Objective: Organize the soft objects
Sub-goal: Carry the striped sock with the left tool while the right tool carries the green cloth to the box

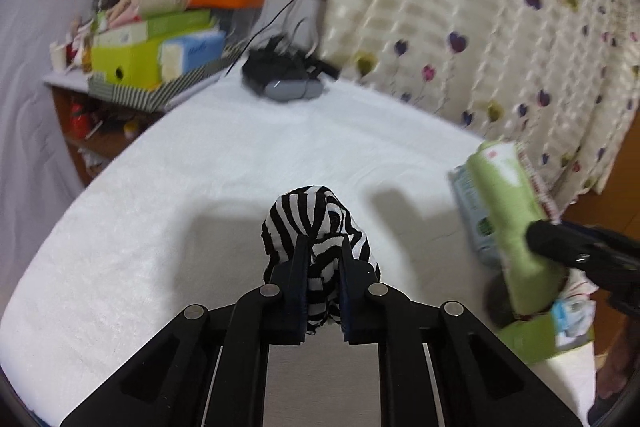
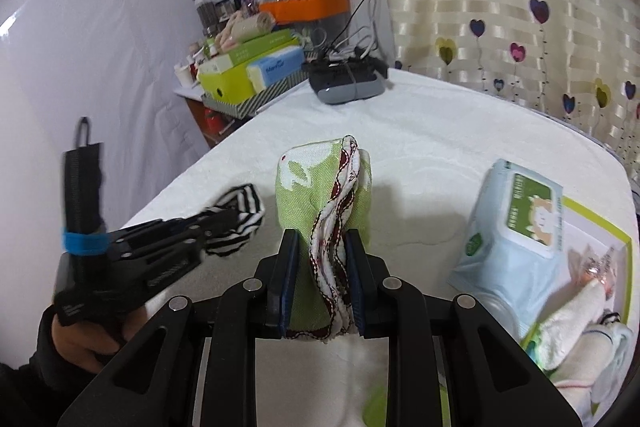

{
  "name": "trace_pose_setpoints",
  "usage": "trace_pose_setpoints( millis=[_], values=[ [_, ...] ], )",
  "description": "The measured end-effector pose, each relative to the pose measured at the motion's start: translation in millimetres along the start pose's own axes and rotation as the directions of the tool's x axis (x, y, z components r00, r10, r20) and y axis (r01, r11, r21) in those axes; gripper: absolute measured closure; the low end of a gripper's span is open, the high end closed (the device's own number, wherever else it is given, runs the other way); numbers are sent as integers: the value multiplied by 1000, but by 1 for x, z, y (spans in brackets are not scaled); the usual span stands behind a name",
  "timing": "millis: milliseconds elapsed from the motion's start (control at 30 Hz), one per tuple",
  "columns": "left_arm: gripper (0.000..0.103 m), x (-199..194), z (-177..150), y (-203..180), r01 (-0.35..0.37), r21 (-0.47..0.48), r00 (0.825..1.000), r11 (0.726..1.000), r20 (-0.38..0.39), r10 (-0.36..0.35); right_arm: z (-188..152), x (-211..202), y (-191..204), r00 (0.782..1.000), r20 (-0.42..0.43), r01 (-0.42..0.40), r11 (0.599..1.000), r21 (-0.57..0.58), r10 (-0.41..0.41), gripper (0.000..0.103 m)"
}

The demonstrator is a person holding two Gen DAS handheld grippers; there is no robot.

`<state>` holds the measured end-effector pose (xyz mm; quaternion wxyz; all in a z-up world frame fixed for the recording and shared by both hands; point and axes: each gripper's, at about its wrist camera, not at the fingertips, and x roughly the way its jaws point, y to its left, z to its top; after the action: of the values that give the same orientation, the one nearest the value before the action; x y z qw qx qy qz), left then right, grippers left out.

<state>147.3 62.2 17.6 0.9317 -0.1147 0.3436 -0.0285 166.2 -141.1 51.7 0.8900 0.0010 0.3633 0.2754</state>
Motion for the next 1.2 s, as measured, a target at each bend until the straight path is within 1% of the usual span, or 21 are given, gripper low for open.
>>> trace_pose_setpoints(
  millis=[133,267,333,500,767,1033,1200],
  values=[
    [92,-14,13,-27,59,38,997,998,40,-60,2,-18,-16,999,35,33,999,29,-34,79],
    [92,-15,24,-58,120,75,991,990,42,-123,3,-38,-34,995,66,69,996,54,-73,79],
    [92,-15,27,-80,146,111,987,983,47,-152,4,-48,-47,992,81,92,993,72,-98,79],
    [92,-5,32,-121,205,159,977,966,30,-212,1,-66,-75,985,98,128,985,115,-140,79],
    [92,11,36,-173,253,225,966,941,2,-260,-6,-85,-121,977,107,165,969,184,-186,79],
    [92,29,34,-214,289,280,956,916,-43,-289,-14,-95,-163,971,103,184,952,246,-215,79],
    [92,39,31,-238,300,318,953,899,-70,-294,-19,-97,-185,969,98,192,940,282,-227,79]
  ],
)
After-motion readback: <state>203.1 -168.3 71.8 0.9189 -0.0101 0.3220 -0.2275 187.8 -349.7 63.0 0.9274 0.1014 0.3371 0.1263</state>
